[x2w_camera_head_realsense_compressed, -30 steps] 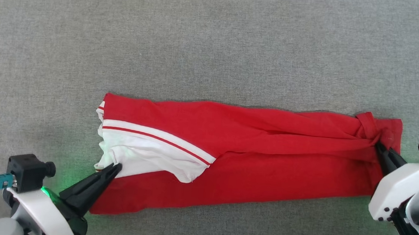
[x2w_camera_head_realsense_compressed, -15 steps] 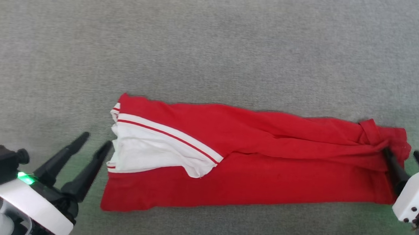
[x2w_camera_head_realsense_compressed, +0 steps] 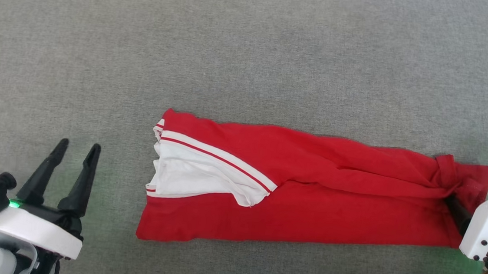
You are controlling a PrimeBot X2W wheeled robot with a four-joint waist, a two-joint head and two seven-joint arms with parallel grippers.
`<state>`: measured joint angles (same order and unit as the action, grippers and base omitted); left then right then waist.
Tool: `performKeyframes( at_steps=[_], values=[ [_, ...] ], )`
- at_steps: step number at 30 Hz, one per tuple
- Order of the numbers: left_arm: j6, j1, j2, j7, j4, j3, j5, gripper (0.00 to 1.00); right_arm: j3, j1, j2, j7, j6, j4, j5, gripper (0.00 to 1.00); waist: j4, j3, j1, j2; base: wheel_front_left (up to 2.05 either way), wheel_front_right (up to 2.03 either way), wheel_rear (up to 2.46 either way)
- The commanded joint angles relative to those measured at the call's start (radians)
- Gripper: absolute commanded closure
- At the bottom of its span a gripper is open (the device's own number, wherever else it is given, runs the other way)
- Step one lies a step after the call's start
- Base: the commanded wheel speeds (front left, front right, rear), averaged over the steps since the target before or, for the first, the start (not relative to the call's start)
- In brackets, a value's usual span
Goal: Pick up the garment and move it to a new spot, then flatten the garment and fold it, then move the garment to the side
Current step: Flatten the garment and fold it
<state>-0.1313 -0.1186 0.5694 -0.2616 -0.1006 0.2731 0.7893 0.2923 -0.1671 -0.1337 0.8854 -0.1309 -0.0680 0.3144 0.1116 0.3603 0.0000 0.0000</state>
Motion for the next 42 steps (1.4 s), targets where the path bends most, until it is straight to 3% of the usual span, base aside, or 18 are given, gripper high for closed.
performKeyframes(
  at_steps=[1,2,3,4,5,6,7,14,30,37,42],
  values=[
    [0.002,0.012,-0.016,-0.004,-0.001,-0.024,-0.039,0.00,-0.012,-0.003,0.012,0.016,0.001,0.029,-0.010,0.00,0.004,-0.002,0.0000,0.0000,0.00,0.00,0.00],
    [0.002,0.019,-0.031,-0.004,-0.002,-0.046,-0.066,0.00,-0.015,-0.006,0.015,0.027,0.001,0.041,-0.009,0.00,0.007,-0.004,0.0000,0.0000,0.00,0.00,0.00],
    [0.002,0.023,-0.047,-0.004,-0.005,-0.069,-0.105,0.00,-0.027,-0.006,0.014,0.042,0.000,0.052,-0.006,0.07,0.011,-0.005,0.0000,0.0000,0.00,0.00,0.00],
    [0.002,0.026,-0.059,-0.004,-0.001,-0.089,-0.139,0.00,-0.035,-0.008,0.014,0.051,0.000,0.058,-0.003,0.27,0.013,-0.006,0.0000,0.0000,0.00,0.00,0.00],
    [0.002,0.029,-0.076,-0.004,0.004,-0.104,-0.168,0.00,-0.039,-0.009,0.015,0.058,0.000,0.062,-0.001,0.63,0.016,-0.007,0.0000,0.0000,0.00,0.00,0.00],
    [0.002,0.033,-0.093,-0.004,0.010,-0.122,-0.191,0.00,-0.040,-0.011,0.017,0.063,0.000,0.064,0.000,0.88,0.019,-0.007,0.0000,0.0000,0.00,0.00,0.00],
    [0.002,0.036,-0.104,-0.004,0.019,-0.139,-0.219,0.00,-0.039,-0.012,0.017,0.067,0.000,0.064,0.000,1.00,0.022,-0.007,0.0000,0.0000,0.00,0.00,0.00],
    [0.002,0.055,-0.137,-0.004,0.090,-0.154,-0.285,0.00,-0.003,-0.029,0.008,0.057,0.001,0.057,-0.008,1.00,0.025,-0.006,0.0000,0.0000,0.00,0.00,0.00],
    [0.002,0.064,-0.116,-0.004,0.156,-0.175,-0.282,0.00,0.198,-0.079,-0.052,-0.069,0.003,-0.007,-0.040,1.00,-0.030,0.023,0.0000,0.0000,0.00,0.00,0.00],
    [0.002,0.066,-0.110,-0.004,0.171,-0.183,-0.308,0.00,0.376,-0.110,-0.096,-0.125,0.002,-0.015,-0.107,1.00,-0.042,0.023,0.0000,0.0000,0.00,0.00,0.00],
    [0.002,0.076,-0.117,-0.004,0.163,-0.176,-0.315,0.00,0.392,-0.106,-0.090,-0.131,0.001,-0.027,-0.120,1.00,-0.044,0.006,0.0000,0.0000,0.00,0.00,0.00]
  ],
)
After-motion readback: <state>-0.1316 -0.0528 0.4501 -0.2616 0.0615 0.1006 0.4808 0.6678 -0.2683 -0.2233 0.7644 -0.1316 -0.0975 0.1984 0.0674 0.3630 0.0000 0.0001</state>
